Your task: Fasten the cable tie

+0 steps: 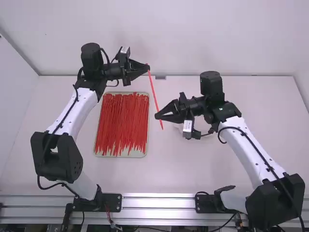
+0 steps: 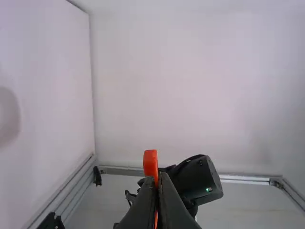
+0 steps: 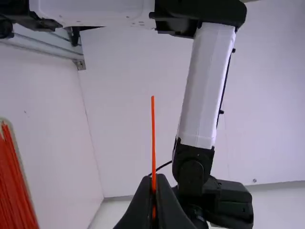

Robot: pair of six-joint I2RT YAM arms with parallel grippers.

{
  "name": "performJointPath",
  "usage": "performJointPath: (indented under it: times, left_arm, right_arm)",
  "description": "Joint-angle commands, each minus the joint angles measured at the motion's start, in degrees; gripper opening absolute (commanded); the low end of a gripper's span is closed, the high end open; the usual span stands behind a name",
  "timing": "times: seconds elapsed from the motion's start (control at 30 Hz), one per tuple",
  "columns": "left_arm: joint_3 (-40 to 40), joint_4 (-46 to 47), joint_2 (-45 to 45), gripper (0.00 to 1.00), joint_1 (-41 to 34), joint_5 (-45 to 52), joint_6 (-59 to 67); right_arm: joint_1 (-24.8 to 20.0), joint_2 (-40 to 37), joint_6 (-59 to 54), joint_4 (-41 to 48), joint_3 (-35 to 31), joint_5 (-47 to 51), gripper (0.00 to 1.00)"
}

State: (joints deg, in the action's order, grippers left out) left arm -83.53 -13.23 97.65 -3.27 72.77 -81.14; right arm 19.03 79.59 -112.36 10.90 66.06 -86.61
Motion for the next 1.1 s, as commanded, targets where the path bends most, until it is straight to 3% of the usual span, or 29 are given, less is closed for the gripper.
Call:
performJointPath:
  times: [0.0,0.43,0.57,0.8,1.07]
  left_arm:
    - [-1.05,0.24,-0.35,0.02,-0.50,0.17,3.23]
    - [-1.05,0.81,-0.35,0.02,-0.50,-0.37,27.76]
    - [-1.05,1.01,-0.35,0.02,-0.48,-0.17,34.32]
    - [-1.05,4.52,-0.35,0.02,-0.50,0.00,24.11]
    - [-1.05,8.98,-0.35,0.02,-0.07,-1.86,11.82]
  right_arm:
    - [0.17,-0.07,5.07,-0.11,1.36,-0.57,0.00]
    - [1.84,-0.07,27.45,-0.13,1.36,-0.35,0.00]
    - [2.03,-0.07,29.51,-0.15,1.36,-0.57,0.00]
    - [2.03,-0.07,28.39,-2.99,1.36,1.90,0.00]
    - [2.03,-0.09,9.31,-3.13,1.38,2.51,0.03]
